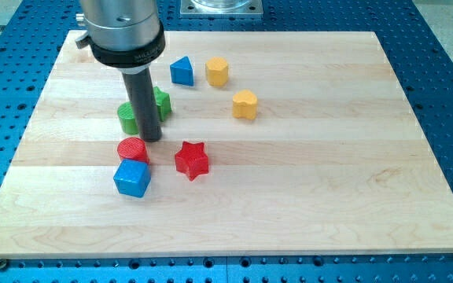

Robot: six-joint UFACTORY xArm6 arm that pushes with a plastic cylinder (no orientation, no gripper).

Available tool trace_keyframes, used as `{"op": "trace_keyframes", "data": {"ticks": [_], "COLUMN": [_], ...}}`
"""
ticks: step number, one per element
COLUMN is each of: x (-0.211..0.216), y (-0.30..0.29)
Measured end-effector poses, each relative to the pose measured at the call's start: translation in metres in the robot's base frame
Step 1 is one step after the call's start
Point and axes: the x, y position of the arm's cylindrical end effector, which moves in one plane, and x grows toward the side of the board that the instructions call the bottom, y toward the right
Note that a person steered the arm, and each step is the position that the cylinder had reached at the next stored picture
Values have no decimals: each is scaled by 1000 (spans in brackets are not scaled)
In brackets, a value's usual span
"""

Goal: Push the green blocks into the triangle

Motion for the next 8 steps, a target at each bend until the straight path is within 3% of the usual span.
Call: {"op": "trace_keyframes", "data": {"ticks": [1, 2, 4, 5, 7, 8], "x": [8, 2, -68, -47, -23, -59], "y": [-58, -55, 109, 72, -54, 14]}}
